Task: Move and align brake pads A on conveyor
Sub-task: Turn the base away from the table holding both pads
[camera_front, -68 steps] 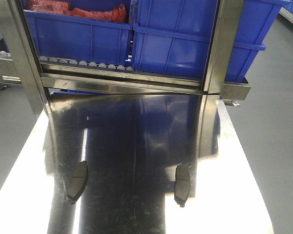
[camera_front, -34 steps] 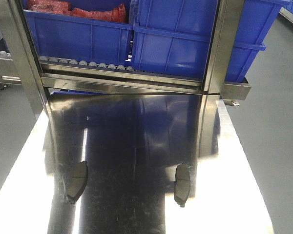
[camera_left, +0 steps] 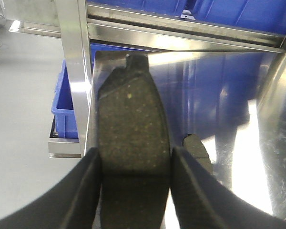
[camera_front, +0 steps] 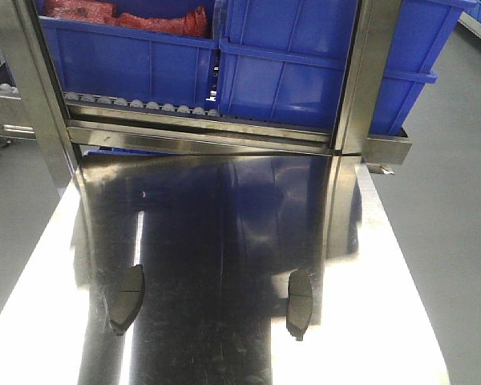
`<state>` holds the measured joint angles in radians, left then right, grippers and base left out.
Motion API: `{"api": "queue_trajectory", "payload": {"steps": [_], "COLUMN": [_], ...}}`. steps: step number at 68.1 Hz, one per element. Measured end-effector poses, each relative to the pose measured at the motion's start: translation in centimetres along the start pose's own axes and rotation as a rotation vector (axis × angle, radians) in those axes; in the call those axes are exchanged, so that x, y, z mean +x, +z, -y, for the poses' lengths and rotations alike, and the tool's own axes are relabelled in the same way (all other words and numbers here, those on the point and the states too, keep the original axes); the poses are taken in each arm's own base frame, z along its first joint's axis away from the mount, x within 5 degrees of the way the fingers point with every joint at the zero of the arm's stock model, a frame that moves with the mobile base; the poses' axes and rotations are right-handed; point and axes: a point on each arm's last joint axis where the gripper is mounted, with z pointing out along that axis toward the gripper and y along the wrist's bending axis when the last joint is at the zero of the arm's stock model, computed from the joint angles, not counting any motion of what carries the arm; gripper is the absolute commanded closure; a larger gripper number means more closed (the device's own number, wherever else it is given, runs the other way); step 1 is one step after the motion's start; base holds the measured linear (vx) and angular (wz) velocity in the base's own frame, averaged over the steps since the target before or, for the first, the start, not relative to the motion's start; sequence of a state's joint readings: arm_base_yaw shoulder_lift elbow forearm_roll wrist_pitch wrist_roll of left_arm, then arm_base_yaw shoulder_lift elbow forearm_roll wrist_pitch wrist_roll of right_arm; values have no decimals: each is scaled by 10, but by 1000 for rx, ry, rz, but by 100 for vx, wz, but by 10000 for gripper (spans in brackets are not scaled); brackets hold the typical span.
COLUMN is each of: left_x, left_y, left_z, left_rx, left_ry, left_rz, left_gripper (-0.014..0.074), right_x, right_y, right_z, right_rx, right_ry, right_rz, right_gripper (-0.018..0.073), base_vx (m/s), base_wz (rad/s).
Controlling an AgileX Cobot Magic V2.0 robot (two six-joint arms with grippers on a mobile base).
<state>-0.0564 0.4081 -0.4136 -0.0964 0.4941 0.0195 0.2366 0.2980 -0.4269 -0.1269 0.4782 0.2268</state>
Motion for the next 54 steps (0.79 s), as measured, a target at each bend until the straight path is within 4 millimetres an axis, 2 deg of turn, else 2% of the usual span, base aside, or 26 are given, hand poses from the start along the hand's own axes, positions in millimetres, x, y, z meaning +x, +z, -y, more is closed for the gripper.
{"api": "queue_trajectory", "payload": {"steps": [24,54], "left_x": [0,0], "left_y": [0,0], "left_z": [0,0], "left_rx": [0,0], "left_ry": [0,0], "left_rz": [0,0], "left_gripper": [602,602], "right_x": [0,1], "right_y": [0,0], "right_z": [0,0], "right_rx": [0,1], "right_ry": [0,0], "right_rz": [-2,-6], "right_gripper": [566,566], "base_vx": [-5,-15], "base_wz": [22,79]}}
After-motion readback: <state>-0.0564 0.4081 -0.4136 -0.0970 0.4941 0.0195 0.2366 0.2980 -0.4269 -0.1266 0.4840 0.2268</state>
